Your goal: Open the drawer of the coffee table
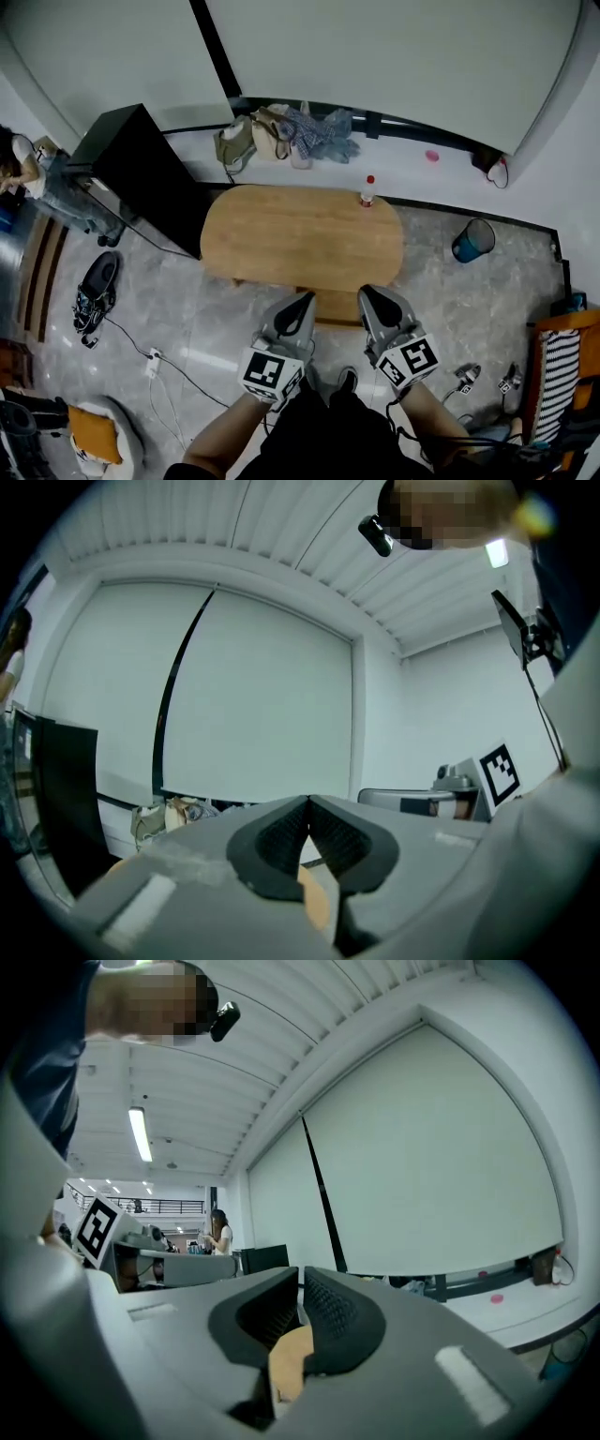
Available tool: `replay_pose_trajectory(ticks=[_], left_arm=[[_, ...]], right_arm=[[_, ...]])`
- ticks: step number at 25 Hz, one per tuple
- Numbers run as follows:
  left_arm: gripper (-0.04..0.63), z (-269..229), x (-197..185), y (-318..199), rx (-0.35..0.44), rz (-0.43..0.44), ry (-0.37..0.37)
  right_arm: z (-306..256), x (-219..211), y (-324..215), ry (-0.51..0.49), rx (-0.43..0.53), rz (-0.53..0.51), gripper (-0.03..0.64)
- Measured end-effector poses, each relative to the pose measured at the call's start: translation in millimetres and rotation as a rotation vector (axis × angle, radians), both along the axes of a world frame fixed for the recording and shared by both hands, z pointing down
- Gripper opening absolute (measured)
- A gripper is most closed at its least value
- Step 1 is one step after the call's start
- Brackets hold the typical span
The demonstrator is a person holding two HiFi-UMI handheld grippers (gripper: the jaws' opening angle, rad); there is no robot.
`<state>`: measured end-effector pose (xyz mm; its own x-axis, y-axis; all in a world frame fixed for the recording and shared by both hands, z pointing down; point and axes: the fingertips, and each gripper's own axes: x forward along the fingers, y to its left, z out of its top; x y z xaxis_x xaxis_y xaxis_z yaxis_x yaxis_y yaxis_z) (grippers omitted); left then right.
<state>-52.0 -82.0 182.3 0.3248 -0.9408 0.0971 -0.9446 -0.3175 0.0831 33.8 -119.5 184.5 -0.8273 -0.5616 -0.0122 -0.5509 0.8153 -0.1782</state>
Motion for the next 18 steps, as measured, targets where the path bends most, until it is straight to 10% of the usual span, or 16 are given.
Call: replay_pose_trajectory(ticks=[18], left_arm=[[0.002, -168, -48, -20, 0.323, -0.059, -0.025]], right_arm=[[-152, -20, -17, -0.033, 0.288, 0.05, 0.003]])
